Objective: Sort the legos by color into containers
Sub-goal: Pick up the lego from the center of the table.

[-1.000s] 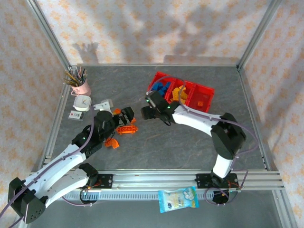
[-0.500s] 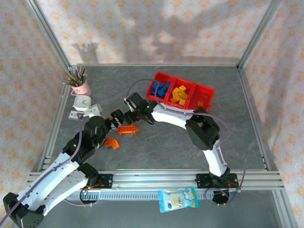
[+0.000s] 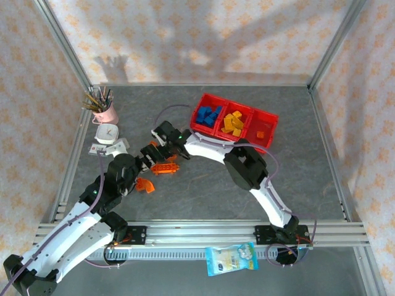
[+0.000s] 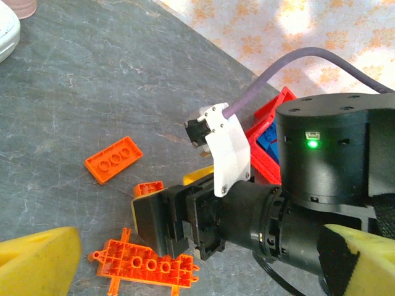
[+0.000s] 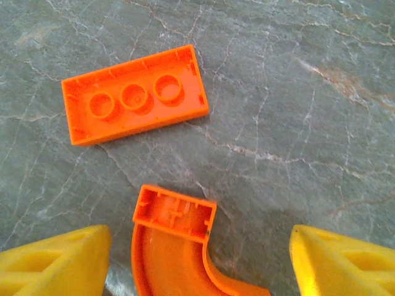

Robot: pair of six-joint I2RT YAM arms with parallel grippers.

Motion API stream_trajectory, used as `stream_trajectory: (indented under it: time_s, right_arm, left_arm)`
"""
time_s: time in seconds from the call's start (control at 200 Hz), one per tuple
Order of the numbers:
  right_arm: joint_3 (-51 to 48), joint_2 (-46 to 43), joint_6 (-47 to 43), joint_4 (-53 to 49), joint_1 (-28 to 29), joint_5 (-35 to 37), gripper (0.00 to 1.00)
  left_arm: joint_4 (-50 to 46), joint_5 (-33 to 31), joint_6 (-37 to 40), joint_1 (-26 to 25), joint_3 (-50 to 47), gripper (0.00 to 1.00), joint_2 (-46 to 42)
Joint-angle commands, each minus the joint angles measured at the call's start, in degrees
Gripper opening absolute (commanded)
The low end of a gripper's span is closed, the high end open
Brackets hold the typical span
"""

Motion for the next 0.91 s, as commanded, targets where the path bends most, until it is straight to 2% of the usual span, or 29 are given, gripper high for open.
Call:
stream_trajectory:
  time_s: [0.0,0.15,0.39,0.661,0.901]
  right_arm:
    - [3.66,2.24,-0.65,-2.33,0.33,0.67,0.74]
    - [5.85,4.32,-0.77,-3.03,0.65,1.12,0.73]
    - [8.97,6.99,-0.54,-4.16,1.41,1.89,0.64]
    - [10.19,7.69,0.47,-4.73,1.54,3.68,0.45]
    - [8.62,4.0,2.27,-4.1,1.44,4.14,0.33]
  left_arm:
    - [-1.42,-2.04,-0.78,0.76,-0.43,0.99,-0.68]
    - [-1.42,-1.8,-0.83,0.9,-0.43,0.99,-0.68]
    - [-0.64,-1.31,-0.83,1.18,-0.8,0.99,-0.26]
    - [-0.28,-0.68,-0.58,1.5,-0.87,0.99,-0.07]
    - [1.21,1.08,-0.47,1.65,-0.87,0.99,0.8]
